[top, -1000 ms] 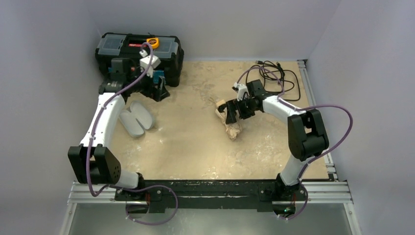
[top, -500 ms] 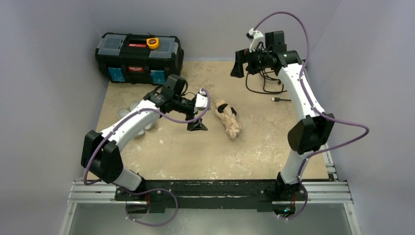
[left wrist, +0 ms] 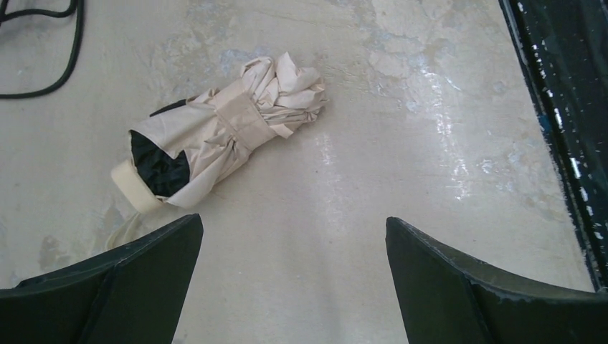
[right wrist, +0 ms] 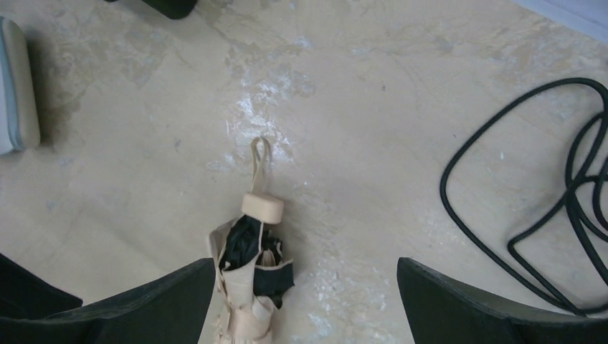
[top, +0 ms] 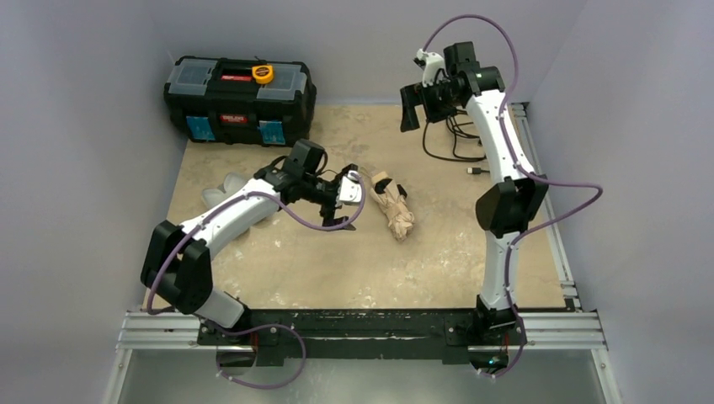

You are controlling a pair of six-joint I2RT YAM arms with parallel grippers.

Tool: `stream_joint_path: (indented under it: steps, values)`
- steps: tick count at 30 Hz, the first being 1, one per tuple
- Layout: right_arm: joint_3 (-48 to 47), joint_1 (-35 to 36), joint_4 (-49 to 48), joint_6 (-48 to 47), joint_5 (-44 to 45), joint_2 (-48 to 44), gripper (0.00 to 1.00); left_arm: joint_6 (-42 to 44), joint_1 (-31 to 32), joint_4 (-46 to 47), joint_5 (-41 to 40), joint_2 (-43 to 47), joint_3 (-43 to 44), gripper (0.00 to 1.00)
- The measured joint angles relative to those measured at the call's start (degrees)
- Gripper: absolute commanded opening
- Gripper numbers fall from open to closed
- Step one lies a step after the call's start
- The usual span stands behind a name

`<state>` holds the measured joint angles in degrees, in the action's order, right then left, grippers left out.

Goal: Open the umbrella

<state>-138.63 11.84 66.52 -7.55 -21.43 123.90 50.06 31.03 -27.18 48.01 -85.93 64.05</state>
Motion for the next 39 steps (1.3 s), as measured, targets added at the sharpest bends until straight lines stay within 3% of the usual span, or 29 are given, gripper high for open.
stream_joint_path:
  steps: [3, 10, 16, 20, 27, 34, 39]
  values:
    - [6.4, -0.3, -1.6, -1.6, 0.5, -5.4, 0.99, 4.4, 1.6, -1.4, -1.2, -2.1, 2.9, 0.94]
    - [41.7, -5.0, -6.7, -2.8, -3.9, -31.6, 0.99, 20.0, 8.2, -8.1, 0.5, -11.8, 14.3, 0.71]
    - [57.5, -9.3, -10.9, -3.4, -7.9, -38.9, 0.98, 35.1, 8.8, -14.2, 1.8, -16.5, 16.4, 0.61]
    - [66.8, -8.7, -14.4, -2.0, -11.4, -40.5, 0.97, 39.9, 8.8, -17.0, 1.8, -20.6, 18.9, 0.58]
    - [77.9, -8.7, -18.3, 0.5, -14.6, -46.9, 0.95, 42.3, 9.2, -15.6, 0.5, -25.0, 23.1, 0.47]
    - [78.2, -8.8, -21.3, 2.5, -16.2, -46.2, 0.94, 42.6, 9.9, -15.8, -1.4, -32.4, 33.3, 0.46]
    - [78.7, -9.0, -21.6, 3.6, -16.9, -45.8, 0.94, 44.7, 10.0, -17.0, -2.2, -35.6, 35.6, 0.42]
